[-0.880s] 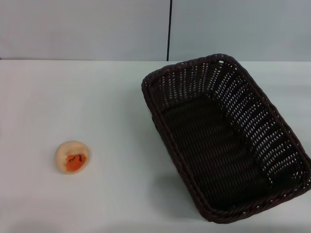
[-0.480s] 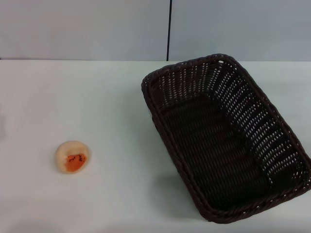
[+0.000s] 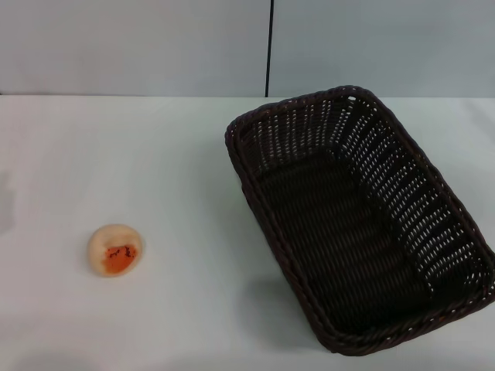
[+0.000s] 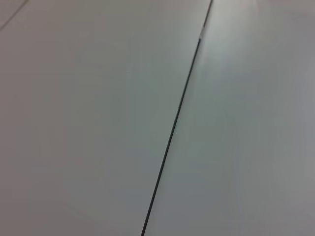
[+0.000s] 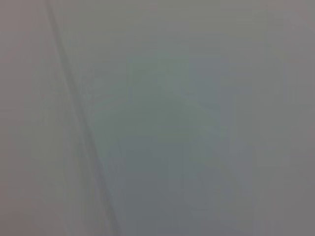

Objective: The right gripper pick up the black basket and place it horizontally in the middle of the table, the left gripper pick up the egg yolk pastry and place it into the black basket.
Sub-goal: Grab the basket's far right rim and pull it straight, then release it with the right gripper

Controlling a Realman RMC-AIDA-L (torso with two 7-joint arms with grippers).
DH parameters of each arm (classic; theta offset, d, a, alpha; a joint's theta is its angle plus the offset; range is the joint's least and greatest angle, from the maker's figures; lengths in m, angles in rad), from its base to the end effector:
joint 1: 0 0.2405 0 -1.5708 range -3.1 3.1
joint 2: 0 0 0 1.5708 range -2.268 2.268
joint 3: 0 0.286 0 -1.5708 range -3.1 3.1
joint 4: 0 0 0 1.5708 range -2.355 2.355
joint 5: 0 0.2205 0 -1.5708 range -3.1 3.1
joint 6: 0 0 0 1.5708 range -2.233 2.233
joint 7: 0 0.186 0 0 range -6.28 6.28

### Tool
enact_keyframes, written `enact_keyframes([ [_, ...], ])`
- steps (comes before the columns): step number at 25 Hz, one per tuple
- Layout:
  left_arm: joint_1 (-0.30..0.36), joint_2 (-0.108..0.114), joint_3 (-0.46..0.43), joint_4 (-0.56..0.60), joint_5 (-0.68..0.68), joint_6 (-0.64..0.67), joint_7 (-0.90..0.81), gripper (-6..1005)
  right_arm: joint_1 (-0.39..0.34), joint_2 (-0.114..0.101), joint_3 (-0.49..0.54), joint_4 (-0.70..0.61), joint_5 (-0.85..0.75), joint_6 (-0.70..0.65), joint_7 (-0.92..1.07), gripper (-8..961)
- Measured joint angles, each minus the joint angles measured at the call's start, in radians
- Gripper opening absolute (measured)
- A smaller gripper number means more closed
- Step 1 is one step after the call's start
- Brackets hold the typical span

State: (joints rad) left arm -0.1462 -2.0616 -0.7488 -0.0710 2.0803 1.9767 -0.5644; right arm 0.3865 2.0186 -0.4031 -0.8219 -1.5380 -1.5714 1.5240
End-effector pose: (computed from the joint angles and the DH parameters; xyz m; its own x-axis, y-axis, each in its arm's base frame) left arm -0.3626 0.2282 0.0685 0.3419 -0.5429 0.7670 0.8563 -0.1562 -0.4923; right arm 0.3032 0.3781 0.1252 0.4779 -0.0463 -0.8772 -0.7084 -0.6107 -0.3537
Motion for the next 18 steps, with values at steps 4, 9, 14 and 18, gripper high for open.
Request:
enact_keyframes([
  [4, -0.005, 0.000, 0.002, 0.005, 0.000, -0.007, 0.000, 484, 0.035, -0.014, -0.006, -0.208, -0.213, -0.084, 0.220, 647],
  [9, -0.009, 0.000, 0.002, 0.005, 0.000, -0.011, 0.000, 484, 0.109, -0.045, -0.012, -0.429, -0.436, -0.232, 0.460, 663],
  [14, -0.016, 0.001, 0.011, 0.007, 0.000, -0.012, -0.002, 485, 0.238, -0.090, -0.011, -0.535, -0.636, -0.412, 0.627, 679],
  [18, -0.024, 0.001, 0.014, 0.008, 0.000, -0.020, -0.005, 486, 0.324, -0.107, -0.044, -0.532, -0.784, -0.466, 0.688, 692],
])
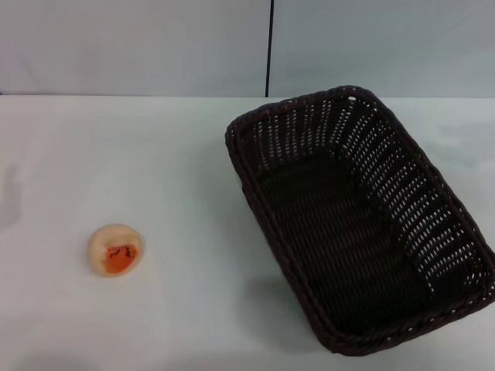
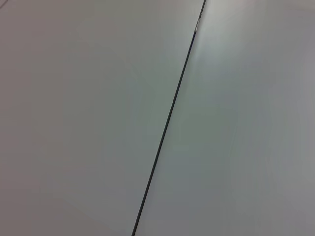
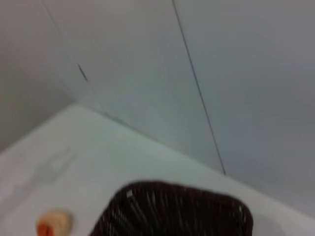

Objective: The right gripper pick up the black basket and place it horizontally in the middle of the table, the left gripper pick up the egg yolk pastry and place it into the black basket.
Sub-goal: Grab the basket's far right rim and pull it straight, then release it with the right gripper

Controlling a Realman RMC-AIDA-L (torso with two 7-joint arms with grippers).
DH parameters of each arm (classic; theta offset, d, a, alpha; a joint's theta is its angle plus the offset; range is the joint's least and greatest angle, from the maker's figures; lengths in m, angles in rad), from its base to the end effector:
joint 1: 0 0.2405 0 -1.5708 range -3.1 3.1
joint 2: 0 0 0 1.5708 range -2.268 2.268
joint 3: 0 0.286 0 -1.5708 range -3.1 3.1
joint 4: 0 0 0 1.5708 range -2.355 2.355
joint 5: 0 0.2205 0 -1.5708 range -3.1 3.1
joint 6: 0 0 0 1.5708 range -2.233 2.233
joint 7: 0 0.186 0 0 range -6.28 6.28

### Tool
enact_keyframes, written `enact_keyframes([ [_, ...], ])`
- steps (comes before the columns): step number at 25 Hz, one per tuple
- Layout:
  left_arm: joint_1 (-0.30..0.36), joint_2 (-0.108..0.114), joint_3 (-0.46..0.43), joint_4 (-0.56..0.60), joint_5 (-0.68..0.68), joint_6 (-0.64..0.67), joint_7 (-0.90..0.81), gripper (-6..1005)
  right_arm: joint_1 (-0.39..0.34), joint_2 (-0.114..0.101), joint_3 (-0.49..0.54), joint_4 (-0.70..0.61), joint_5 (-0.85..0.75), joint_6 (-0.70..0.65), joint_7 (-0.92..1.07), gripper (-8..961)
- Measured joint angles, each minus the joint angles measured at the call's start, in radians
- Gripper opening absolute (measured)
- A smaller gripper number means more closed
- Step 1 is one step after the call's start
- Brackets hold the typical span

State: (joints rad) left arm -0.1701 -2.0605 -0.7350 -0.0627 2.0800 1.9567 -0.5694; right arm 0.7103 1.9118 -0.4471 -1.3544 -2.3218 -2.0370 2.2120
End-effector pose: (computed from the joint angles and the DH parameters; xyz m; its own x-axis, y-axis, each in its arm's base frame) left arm -0.3600 0.2385 0.0658 0.3380 -0.5264 0.7801 0.8534 -0.1781 -0.4899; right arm 0.2139 0.3908 0.1414 0.7498 -0.5861 -0.3070 -0.6581 -0.7088 -0.2540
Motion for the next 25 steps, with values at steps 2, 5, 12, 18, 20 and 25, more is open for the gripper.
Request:
enact_keyframes([
  [2, -0.002, 0.000, 0.002, 0.003, 0.000, -0.005, -0.006, 486, 0.011, 0.002, -0.040, 0.003, -0.026, 0.008, 0.010, 699],
  [5, -0.004, 0.000, 0.005, 0.009, 0.000, -0.007, -0.012, 487, 0.009, 0.010, -0.107, 0.003, -0.035, 0.037, 0.035, 708],
  [12, 0.003, -0.002, 0.022, 0.009, 0.000, -0.018, -0.014, 488, 0.004, 0.020, -0.203, 0.075, -0.110, 0.106, 0.058, 734],
  [18, 0.001, -0.003, 0.023, 0.009, 0.000, -0.018, -0.035, 489, 0.031, 0.034, -0.226, 0.160, -0.200, 0.114, 0.071, 749],
  [20, -0.001, -0.003, 0.024, 0.009, 0.000, -0.018, -0.040, 489, 0.035, 0.036, -0.243, 0.183, -0.230, 0.115, 0.080, 749],
  [25, -0.004, -0.002, 0.025, 0.009, 0.000, -0.018, -0.056, 490, 0.033, 0.040, -0.268, 0.223, -0.251, 0.120, 0.082, 750],
])
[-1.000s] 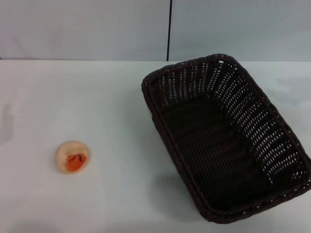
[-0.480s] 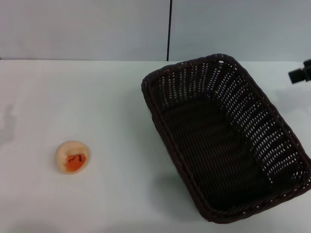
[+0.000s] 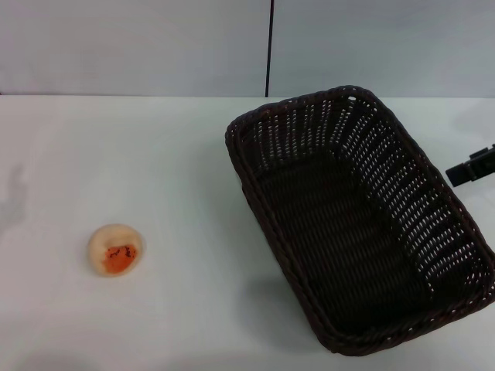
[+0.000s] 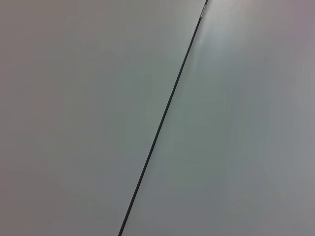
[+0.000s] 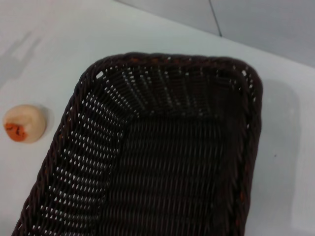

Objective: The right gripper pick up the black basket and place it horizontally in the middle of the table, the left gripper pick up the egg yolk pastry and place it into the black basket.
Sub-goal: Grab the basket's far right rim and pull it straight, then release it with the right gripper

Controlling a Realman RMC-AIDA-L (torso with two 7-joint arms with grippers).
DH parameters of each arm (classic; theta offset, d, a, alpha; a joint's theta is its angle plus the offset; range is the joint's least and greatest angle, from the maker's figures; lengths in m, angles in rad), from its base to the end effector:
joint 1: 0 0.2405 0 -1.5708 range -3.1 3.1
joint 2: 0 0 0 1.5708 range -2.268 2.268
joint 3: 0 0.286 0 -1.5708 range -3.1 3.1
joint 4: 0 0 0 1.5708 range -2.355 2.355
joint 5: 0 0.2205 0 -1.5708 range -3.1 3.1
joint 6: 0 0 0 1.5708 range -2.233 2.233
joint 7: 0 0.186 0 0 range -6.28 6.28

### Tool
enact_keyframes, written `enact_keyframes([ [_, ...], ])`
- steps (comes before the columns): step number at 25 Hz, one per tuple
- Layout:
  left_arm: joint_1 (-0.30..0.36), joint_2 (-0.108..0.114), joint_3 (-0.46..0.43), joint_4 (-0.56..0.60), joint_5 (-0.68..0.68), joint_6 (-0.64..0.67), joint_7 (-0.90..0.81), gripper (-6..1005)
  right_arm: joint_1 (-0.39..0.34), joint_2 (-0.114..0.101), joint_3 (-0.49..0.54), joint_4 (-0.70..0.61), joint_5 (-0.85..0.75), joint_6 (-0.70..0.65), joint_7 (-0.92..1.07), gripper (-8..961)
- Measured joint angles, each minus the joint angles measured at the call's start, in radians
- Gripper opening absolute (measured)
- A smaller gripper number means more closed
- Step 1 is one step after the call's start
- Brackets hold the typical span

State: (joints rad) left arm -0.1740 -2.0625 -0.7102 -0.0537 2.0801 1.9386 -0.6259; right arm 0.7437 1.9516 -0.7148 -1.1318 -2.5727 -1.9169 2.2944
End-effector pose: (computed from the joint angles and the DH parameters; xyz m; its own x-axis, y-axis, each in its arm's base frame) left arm -0.3604 0.2414 0.0603 0.2972 -0.4871 0.8212 0.8691 -0.2181 -0.4439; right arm 0.2483 0.3962 0.0584 0.6267 -0.7789 0.0249 -0.7546 -0.6145 -0.2300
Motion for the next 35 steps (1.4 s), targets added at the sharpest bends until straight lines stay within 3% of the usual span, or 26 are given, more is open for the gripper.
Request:
enact_keyframes([
  [8, -0.001, 0.001, 0.000, 0.000, 0.000, 0.003, -0.005, 491, 0.007, 0.000, -0.013, 0.095, -0.035, 0.020, 0.000, 750],
  [19, -0.001, 0.000, 0.002, 0.000, 0.000, 0.000, -0.005, 493, 0.015, 0.007, -0.158, 0.171, -0.040, 0.085, -0.013, 743],
  [30, 0.002, -0.001, 0.002, 0.000, 0.000, -0.017, -0.027, 495, 0.013, 0.015, -0.175, 0.199, -0.037, 0.127, -0.038, 557],
  [33, 0.001, 0.000, 0.011, 0.000, 0.000, -0.020, -0.033, 496, 0.010, 0.014, -0.168, 0.199, -0.032, 0.121, -0.046, 318],
  [35, 0.000, 0.000, 0.013, 0.000, 0.000, -0.020, -0.035, 496, 0.009, 0.013, -0.157, 0.199, -0.030, 0.117, -0.046, 276],
])
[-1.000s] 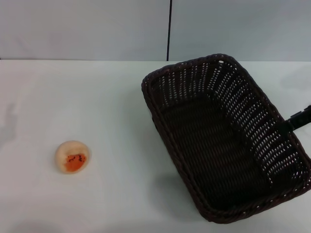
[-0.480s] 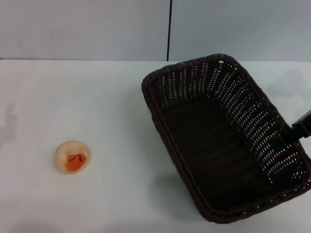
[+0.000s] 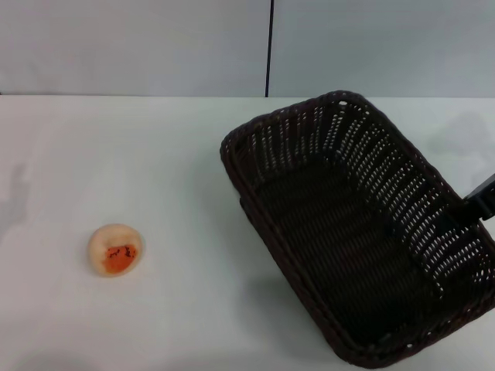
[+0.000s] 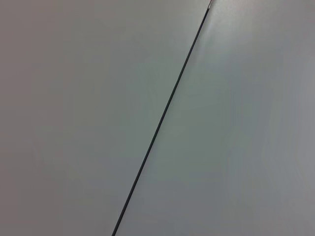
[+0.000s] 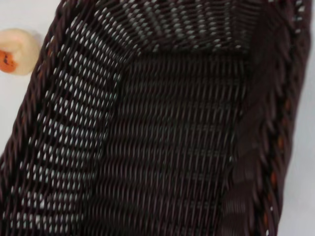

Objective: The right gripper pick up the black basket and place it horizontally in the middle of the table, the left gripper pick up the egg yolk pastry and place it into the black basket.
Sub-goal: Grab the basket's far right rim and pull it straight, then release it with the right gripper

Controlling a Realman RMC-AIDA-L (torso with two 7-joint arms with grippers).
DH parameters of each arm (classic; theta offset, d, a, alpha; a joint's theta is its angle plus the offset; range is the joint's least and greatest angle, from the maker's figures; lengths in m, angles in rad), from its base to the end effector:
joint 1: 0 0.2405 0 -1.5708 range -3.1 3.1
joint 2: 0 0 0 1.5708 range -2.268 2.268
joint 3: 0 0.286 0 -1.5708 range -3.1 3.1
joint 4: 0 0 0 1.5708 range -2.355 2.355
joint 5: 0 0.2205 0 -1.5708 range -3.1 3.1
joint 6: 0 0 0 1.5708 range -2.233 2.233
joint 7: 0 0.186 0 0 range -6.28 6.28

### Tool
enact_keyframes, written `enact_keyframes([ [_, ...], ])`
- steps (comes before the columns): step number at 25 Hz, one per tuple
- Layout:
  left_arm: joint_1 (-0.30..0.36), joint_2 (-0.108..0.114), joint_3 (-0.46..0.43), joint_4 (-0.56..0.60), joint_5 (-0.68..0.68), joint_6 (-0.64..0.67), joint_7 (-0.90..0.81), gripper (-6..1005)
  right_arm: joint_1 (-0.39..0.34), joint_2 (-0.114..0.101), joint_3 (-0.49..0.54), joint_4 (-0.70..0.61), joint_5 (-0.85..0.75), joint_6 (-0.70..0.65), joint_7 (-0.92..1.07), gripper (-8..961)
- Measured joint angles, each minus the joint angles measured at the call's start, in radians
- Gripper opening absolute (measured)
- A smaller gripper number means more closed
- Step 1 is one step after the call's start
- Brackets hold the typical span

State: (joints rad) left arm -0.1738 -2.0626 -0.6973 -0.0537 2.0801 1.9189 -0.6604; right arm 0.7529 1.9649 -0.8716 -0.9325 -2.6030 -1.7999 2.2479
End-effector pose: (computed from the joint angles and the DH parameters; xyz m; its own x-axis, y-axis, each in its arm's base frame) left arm -0.3621 0.2434 0.0567 0.2719 -0.4582 0.8463 0.8814 -0.2343 -0.4101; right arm 0.2703 0.3882 0.0063 0.6158 -0.7650 0.1889 -0.7411 -0.6437 -0.1910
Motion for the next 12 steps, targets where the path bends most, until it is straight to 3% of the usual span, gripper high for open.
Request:
enact_keyframes([
  [3, 0.000, 0.000, 0.000, 0.000, 0.000, 0.000, -0.002, 496, -0.001, -0.002, 0.042, 0.002, 0.001, -0.011, -0.003, 212],
  [8, 0.004, 0.002, 0.000, 0.000, 0.000, -0.001, -0.009, 497, -0.008, -0.017, 0.132, 0.003, 0.034, -0.044, -0.029, 207],
  [10, 0.005, 0.002, -0.002, 0.000, 0.000, -0.002, -0.009, 498, -0.015, -0.031, 0.158, 0.009, 0.078, -0.059, -0.035, 203],
  [11, 0.007, 0.002, -0.003, 0.000, 0.000, -0.002, -0.010, 498, -0.024, -0.051, 0.169, 0.024, 0.146, -0.070, -0.037, 201],
  [12, 0.007, 0.002, -0.003, 0.000, 0.000, -0.002, -0.010, 498, -0.024, -0.051, 0.169, 0.024, 0.146, -0.070, -0.037, 198],
])
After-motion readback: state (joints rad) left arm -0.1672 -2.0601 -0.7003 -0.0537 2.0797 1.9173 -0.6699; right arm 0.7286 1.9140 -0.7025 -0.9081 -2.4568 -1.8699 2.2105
